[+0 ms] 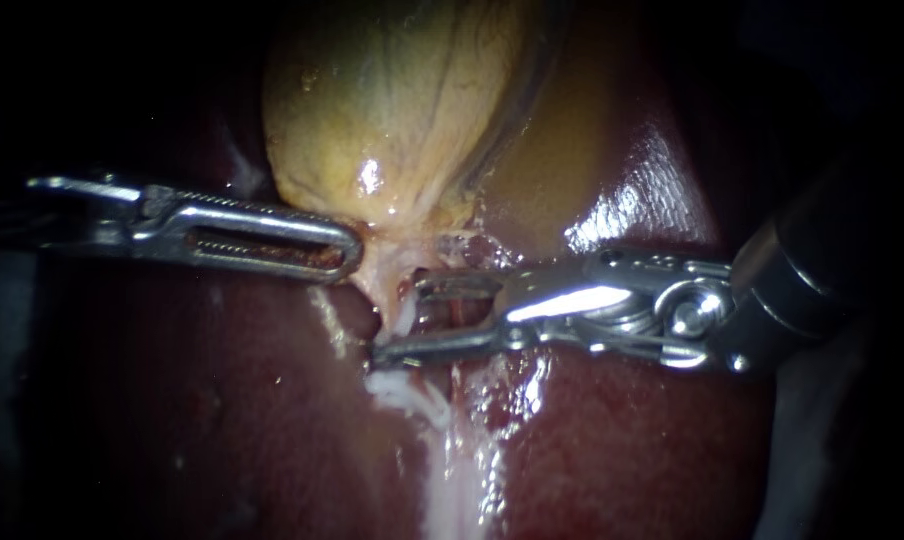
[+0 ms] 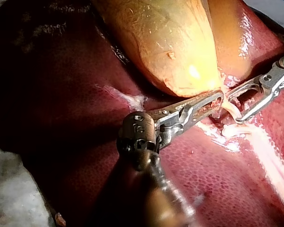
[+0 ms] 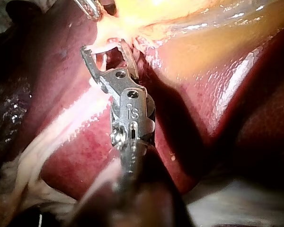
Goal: Going back third clip left tube
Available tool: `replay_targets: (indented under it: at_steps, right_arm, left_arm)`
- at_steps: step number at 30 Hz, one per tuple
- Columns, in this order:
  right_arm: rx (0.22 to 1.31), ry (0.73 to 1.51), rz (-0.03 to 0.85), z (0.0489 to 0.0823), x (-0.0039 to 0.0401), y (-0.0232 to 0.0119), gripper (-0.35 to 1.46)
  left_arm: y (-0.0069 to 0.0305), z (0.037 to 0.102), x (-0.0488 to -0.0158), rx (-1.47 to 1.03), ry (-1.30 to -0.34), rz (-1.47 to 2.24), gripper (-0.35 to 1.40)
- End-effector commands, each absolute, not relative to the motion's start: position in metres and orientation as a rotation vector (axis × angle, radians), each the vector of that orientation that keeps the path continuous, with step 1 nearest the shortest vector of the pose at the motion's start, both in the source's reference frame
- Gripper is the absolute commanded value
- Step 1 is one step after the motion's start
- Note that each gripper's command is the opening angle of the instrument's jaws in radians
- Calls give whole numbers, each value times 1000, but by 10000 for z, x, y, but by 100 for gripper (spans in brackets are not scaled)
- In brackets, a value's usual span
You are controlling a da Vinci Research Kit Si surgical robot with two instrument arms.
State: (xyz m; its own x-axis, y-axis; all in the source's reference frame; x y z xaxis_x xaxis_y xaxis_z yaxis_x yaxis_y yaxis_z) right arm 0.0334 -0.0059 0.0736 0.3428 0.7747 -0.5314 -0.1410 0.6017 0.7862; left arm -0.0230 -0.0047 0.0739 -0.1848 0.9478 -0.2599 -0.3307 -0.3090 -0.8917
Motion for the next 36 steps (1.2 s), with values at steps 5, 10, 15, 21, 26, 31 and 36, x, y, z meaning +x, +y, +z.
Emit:
replay_targets:
  at_steps: [5,10,15,21,26,31,36]
  right_arm:
    - [712,1061,665,736,330,-57,49]
    - [722,1062,658,736,332,-58,49]
    - [730,1062,652,733,327,-58,49]
    - [740,1063,644,730,324,-60,50]
    - [738,1063,646,732,328,-60,50]
    - [739,1064,640,739,343,-66,50]
    - [740,1065,630,748,358,-75,50]
  left_arm:
    - [-47,739,-231,-1065,-872,1674,-35]
    - [-47,739,-231,-1065,-872,1674,-35]
    - [-47,739,-230,-1065,-872,1674,-35]
    - [-47,739,-230,-1065,-872,1674,-35]
    - [-47,739,-231,-1065,-872,1674,-35]
    - [-48,740,-232,-1065,-871,1674,-35]
    - [-48,740,-232,-1065,-870,1674,-35]
